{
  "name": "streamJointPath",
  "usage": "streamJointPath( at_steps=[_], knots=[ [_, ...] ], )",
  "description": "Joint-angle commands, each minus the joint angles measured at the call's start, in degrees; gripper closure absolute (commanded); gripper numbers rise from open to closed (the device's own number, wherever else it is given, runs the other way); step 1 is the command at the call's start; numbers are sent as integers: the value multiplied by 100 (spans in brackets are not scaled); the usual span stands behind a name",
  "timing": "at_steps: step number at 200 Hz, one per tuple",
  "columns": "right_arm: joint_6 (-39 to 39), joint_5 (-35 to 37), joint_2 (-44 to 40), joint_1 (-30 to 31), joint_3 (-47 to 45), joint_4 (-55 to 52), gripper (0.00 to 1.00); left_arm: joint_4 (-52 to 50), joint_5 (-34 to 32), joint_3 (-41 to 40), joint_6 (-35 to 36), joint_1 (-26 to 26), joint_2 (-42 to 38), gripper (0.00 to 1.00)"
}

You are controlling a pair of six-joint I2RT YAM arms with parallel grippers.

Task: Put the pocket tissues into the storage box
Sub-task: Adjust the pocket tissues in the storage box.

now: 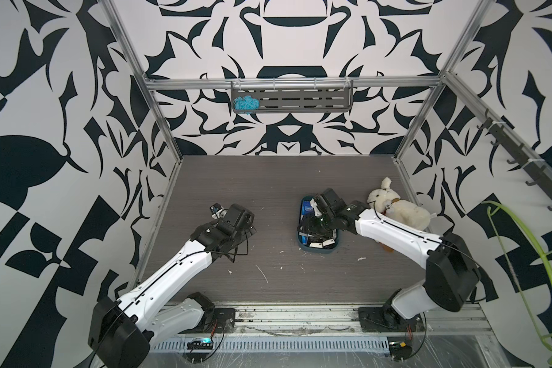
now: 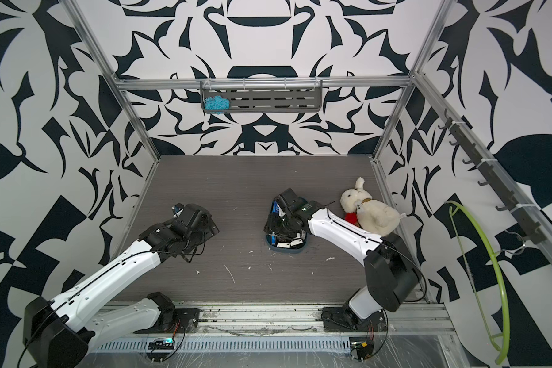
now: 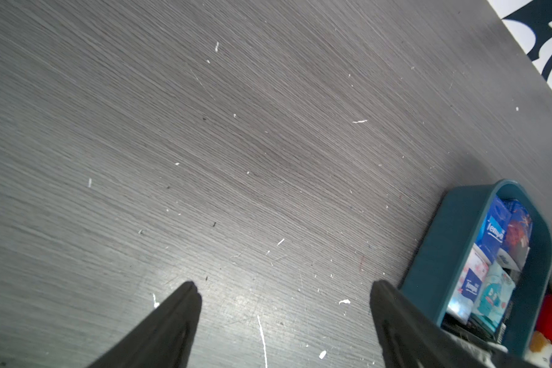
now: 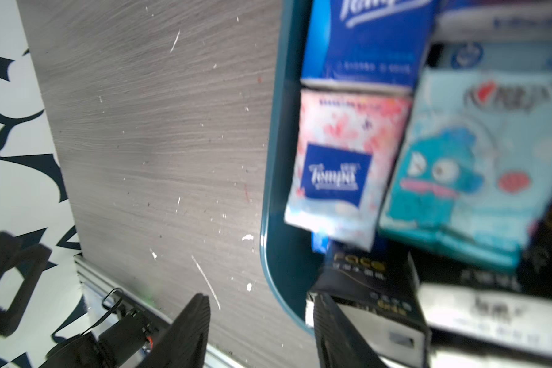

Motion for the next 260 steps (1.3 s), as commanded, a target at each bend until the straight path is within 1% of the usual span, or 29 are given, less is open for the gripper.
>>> streamJointPath(
  at_steps=[1,22,41,56,89,110,145,169,196,217,234,260],
  knots=[
    [379,-88,-276,178,-200,89,43,-149,-185,-46,54,48,-131,10],
    [431,-14,-264,212,-364,177,42,-161,-260,-54,95,81,-180,10],
    [421,12,-49,199,-402,346,43,-146,-255,-101,139,141,-206,10],
    [357,-31,109,195,-199,358,43,-151,-211,-100,216,214,-224,10],
    [202,55,47,188,486,145,43,-202,-188,-94,416,408,-331,9],
    [113,33,102,102,653,105,42,-175,-159,-109,501,516,-410,9],
    [121,11,261,-11,513,377,42,-203,-126,-146,560,624,-496,9],
    [228,-100,322,-136,109,715,42,-229,-109,-151,587,657,-519,9],
    [394,-316,506,-126,-349,1087,43,-219,-85,-145,617,685,-502,9],
    [457,-217,551,-130,-641,1355,43,-207,-45,-138,631,706,-471,9],
    [340,-116,612,-130,-599,1354,43,-197,-32,-121,650,710,-450,9],
    [107,-67,701,-113,-121,1010,43,-224,-32,-95,704,723,-430,9]
  ],
)
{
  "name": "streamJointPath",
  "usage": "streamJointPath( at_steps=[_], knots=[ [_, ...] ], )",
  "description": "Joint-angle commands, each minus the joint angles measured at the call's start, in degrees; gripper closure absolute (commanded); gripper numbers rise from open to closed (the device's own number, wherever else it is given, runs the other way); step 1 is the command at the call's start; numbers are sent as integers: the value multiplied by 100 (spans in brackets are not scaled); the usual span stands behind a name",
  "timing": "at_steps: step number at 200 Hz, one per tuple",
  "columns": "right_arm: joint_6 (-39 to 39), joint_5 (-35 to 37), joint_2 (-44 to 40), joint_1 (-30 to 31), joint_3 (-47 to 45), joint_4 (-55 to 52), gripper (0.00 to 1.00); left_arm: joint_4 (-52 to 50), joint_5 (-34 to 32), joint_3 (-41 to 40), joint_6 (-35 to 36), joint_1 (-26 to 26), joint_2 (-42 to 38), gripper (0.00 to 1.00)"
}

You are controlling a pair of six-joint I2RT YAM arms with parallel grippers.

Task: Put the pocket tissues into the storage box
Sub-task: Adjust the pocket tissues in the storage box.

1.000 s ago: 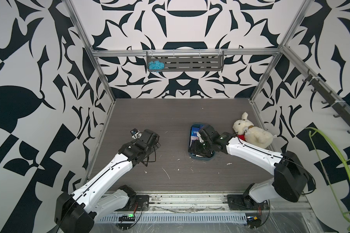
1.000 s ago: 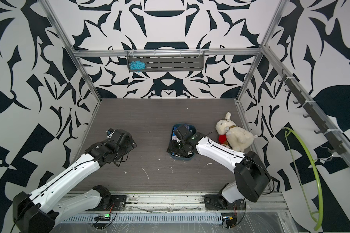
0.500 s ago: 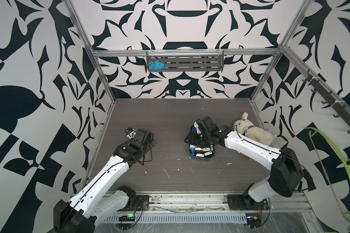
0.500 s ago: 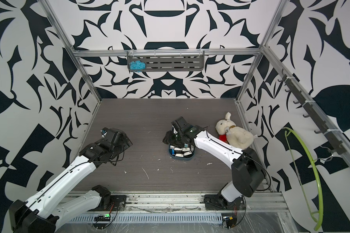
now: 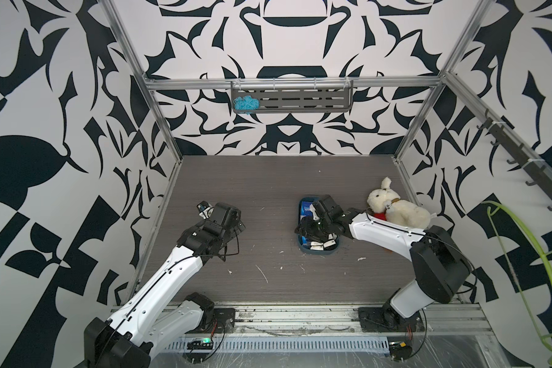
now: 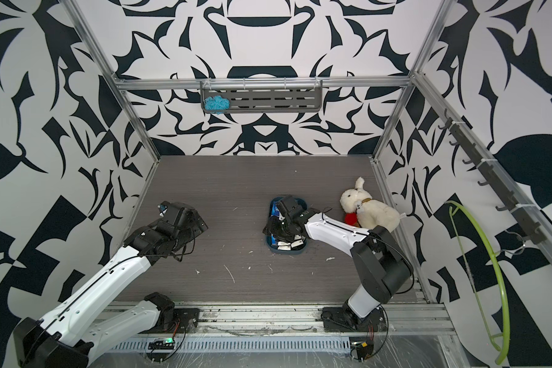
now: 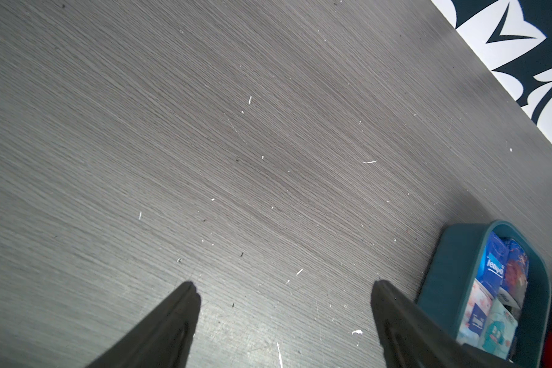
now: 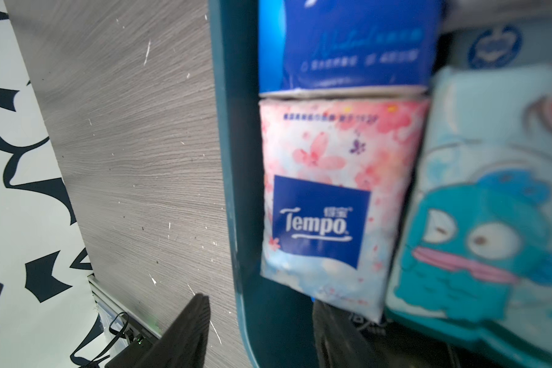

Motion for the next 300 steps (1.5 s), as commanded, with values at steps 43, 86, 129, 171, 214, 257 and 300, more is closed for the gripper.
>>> streamJointPath(
  at_steps=[43,86,129,171,214,257,300],
  knots=[
    [-604,421,-259,30,957,-1283,43,-195,31,-139,180,98,-85,9],
    [-762,598,-679,54,1036,-2352,42,-98,83,-212,296,200,-121,9],
    [-1217,745,-478,91,1367,-2892,43,10,245,-168,472,339,64,8],
    [-1835,868,352,91,2088,-3142,100,15,379,-167,655,494,113,8],
    [-2199,745,1171,198,2643,-3547,100,17,477,-234,804,740,24,8],
    [-2303,1000,1662,513,2828,-3956,100,24,546,-330,828,920,-60,8],
    [-2417,1435,2010,526,3121,-4250,100,56,588,-393,833,1014,-108,8]
  ],
)
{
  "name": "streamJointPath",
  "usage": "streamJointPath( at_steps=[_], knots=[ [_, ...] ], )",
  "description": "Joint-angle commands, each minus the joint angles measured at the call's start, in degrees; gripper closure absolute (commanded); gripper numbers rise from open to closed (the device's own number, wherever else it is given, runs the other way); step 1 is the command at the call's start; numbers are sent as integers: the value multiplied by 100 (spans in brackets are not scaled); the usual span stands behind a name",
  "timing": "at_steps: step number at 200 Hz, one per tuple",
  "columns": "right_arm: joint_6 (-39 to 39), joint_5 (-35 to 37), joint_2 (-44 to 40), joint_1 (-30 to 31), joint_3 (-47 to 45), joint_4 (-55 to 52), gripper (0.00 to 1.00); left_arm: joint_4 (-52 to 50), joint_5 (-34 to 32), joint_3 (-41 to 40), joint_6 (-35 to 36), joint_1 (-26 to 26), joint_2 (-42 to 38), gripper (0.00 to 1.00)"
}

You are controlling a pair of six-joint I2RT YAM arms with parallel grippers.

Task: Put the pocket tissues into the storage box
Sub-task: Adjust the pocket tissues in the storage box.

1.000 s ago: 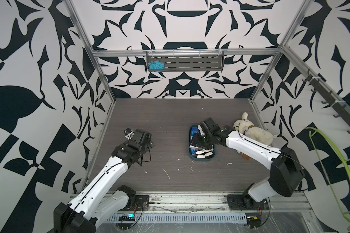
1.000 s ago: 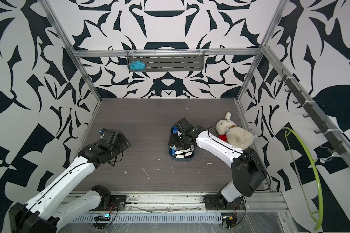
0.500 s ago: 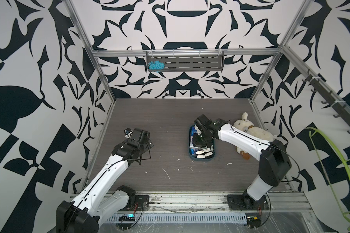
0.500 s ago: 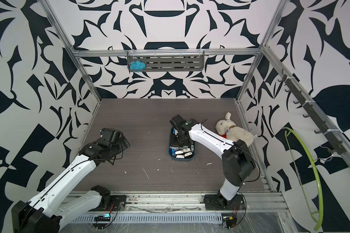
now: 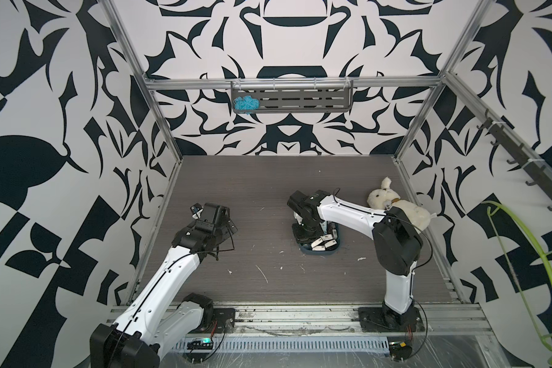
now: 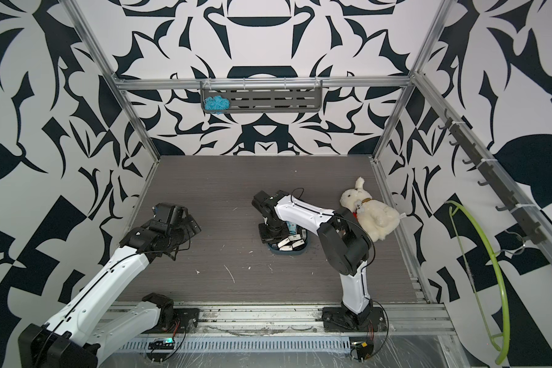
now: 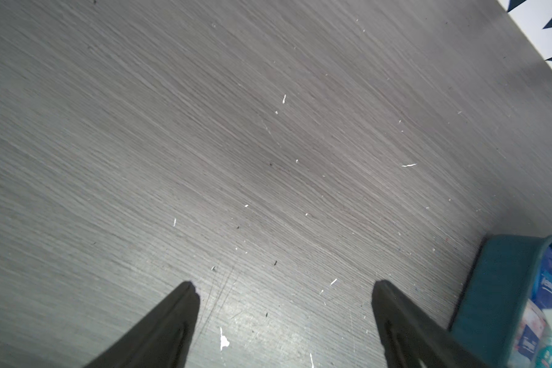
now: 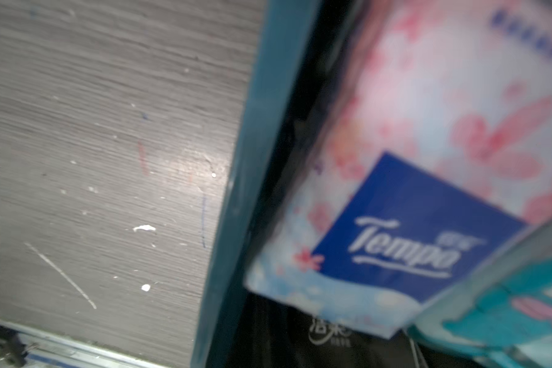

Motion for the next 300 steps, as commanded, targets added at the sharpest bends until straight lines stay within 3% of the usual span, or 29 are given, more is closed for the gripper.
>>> streamJointPath(
  at_steps=[1,69,114,154,199,238,300],
  knots=[
    [-169,402,68,-27,363,-451,100,16,81,-79,85,66,-62,8],
    [-291,1235,411,72,455,46,100,-11,82,80,83,104,13,8],
    [-188,1133,11,81,244,572,100,-65,63,139,48,103,-45,8],
    [-33,868,-576,81,207,326,100,-24,151,143,-18,103,-54,8],
    [364,717,-1360,81,-192,22,85,60,266,202,-47,103,105,8],
    [602,613,-2154,64,-882,-134,57,1,381,399,81,103,390,8],
    [620,547,-2108,20,-1382,430,52,126,517,480,124,103,538,8]
  ],
)
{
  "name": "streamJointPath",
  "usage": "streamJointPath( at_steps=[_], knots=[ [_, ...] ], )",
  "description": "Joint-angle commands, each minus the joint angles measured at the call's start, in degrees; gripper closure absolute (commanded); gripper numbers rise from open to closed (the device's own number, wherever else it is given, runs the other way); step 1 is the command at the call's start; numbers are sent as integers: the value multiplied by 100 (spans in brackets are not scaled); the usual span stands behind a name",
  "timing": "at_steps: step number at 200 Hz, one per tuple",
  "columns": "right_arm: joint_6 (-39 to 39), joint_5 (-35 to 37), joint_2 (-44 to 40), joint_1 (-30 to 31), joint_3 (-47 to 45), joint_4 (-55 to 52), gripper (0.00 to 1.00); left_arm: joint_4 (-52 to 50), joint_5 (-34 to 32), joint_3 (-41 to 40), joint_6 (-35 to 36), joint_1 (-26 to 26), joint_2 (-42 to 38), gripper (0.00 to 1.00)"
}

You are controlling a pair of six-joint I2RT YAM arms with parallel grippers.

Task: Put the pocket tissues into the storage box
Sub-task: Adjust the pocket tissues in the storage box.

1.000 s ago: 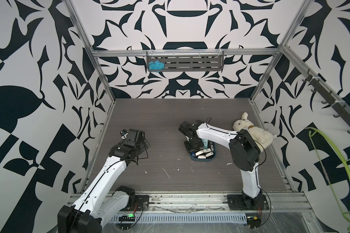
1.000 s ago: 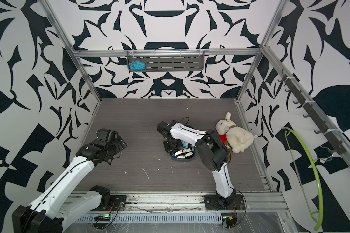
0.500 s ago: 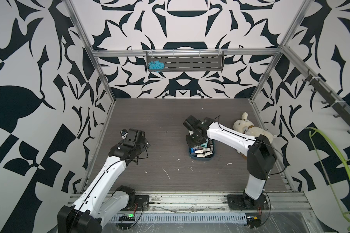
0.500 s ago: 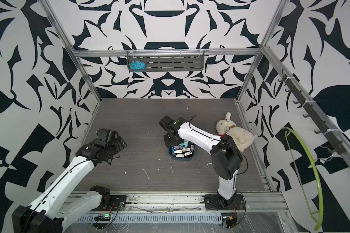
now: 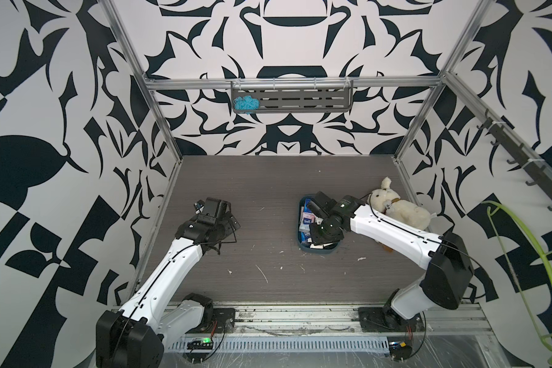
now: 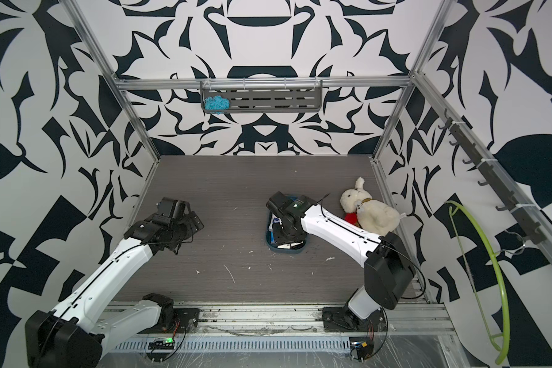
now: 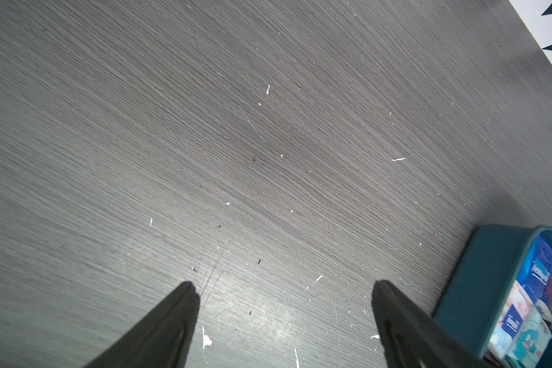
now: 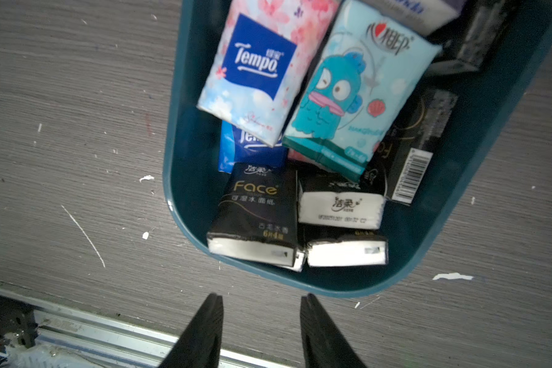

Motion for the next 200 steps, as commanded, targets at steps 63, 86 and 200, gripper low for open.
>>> streamJointPath(
  at_steps=[63,86,200],
  knots=[
    [9,-178,957,-13,353,993,51,-82,73,198,274,24,-110,8],
    [-99,361,1093,82,615,688,58,-141,29,182,336,24,-168,8],
    [-197,1780,-387,-388,89,987,26,672,-254,-11,1568,803,248,1]
  ],
)
